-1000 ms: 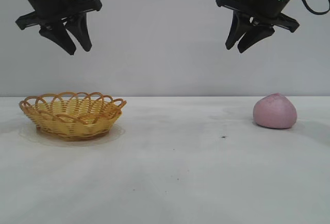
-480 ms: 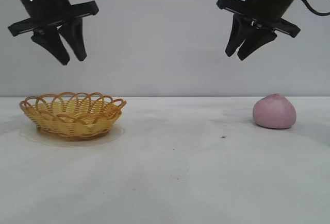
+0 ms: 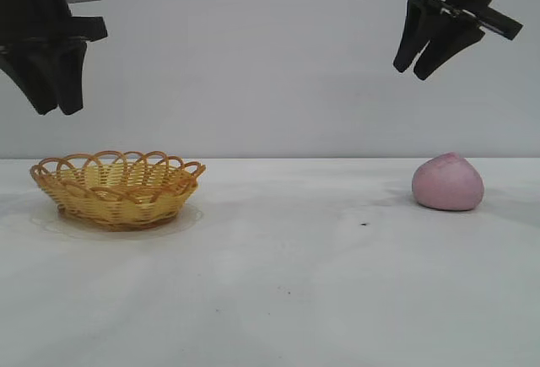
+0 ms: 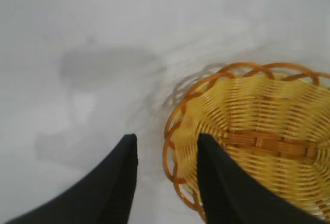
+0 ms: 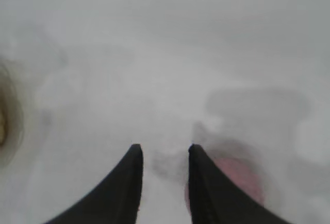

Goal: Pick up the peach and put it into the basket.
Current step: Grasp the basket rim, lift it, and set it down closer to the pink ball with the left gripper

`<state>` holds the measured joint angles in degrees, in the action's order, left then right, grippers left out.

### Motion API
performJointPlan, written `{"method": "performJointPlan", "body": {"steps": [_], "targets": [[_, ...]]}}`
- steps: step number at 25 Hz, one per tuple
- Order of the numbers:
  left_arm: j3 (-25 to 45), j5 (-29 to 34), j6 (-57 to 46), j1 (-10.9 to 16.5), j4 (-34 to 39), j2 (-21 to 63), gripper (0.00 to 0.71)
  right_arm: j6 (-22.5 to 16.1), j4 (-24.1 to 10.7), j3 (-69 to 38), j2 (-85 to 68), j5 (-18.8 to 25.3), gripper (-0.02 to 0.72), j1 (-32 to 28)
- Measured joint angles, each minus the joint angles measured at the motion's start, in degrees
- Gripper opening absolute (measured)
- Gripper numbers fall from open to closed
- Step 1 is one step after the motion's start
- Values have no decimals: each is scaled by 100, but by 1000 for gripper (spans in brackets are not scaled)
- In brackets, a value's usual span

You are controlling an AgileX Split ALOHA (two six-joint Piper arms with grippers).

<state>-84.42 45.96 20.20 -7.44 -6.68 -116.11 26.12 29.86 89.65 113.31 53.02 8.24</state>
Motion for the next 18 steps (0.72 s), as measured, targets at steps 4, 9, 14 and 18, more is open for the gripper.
{"method": "performJointPlan", "body": {"steps": [4, 9, 14, 18], "targets": [[0, 0, 0, 0, -37, -214, 246, -4, 0, 0, 0, 0, 221, -14], [0, 0, 149, 0, -309, -369, 246, -4, -9, 0, 0, -60, 221, -14], [-31, 0, 197, 0, -474, -432, 65, -4, -22, 0, 0, -150, 221, -14], [-30, 0, -87, 0, -522, -432, 0, 6, -22, 0, 0, -198, 221, -14]]}}
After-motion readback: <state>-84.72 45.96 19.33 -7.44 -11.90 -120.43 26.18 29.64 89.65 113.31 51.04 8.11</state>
